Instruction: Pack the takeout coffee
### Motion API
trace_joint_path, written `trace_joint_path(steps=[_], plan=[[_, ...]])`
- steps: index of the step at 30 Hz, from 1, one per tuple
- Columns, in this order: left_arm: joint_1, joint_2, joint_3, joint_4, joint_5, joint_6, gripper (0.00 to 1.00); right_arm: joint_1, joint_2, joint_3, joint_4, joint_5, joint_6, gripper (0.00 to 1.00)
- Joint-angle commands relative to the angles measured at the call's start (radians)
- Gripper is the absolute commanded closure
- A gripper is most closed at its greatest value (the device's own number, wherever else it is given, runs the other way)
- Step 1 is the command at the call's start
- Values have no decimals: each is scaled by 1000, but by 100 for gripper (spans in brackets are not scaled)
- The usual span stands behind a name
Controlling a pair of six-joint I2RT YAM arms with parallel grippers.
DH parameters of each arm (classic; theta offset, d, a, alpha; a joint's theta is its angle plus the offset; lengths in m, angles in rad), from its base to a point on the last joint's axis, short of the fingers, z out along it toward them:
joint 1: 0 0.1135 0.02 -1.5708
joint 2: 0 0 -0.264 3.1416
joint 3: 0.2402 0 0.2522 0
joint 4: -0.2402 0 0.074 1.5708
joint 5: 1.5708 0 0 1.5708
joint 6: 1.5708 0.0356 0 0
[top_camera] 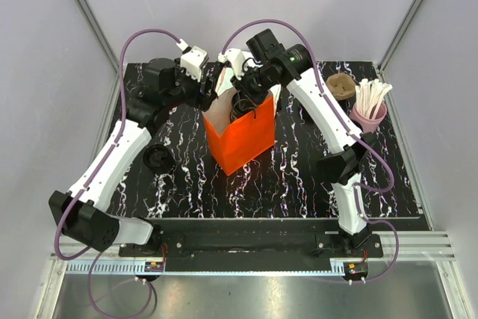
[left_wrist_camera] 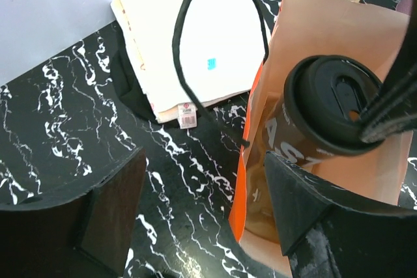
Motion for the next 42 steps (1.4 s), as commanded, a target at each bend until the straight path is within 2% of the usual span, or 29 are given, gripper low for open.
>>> trace_joint_path(steps=[1, 8, 15, 19, 24, 30, 35, 42], plan=[[-1, 12, 53, 103, 38, -21, 23, 7, -84, 3, -25, -78, 7, 100], [-7, 17, 42, 114, 41, -34, 23, -10, -143, -3, -28, -129, 1, 100], [-14, 15, 28, 126, 41, -41, 23, -79, -137, -32, -34, -226, 2, 100], [-21, 18, 31, 125, 32, -36, 23, -90, -81, -12, -43, -265, 13, 100], [-25, 17, 28, 129, 26, -33, 23, -96, 16, 106, -99, -302, 31, 100], [-36, 20, 24, 145, 12, -34, 24, -95, 51, 80, -91, -316, 53, 100], [-39, 28, 22, 155, -22, -39, 26, -95, 53, 29, -86, -263, 59, 100], [-42, 47, 21, 174, -94, -45, 32, -85, 47, -15, -51, -83, 74, 100]])
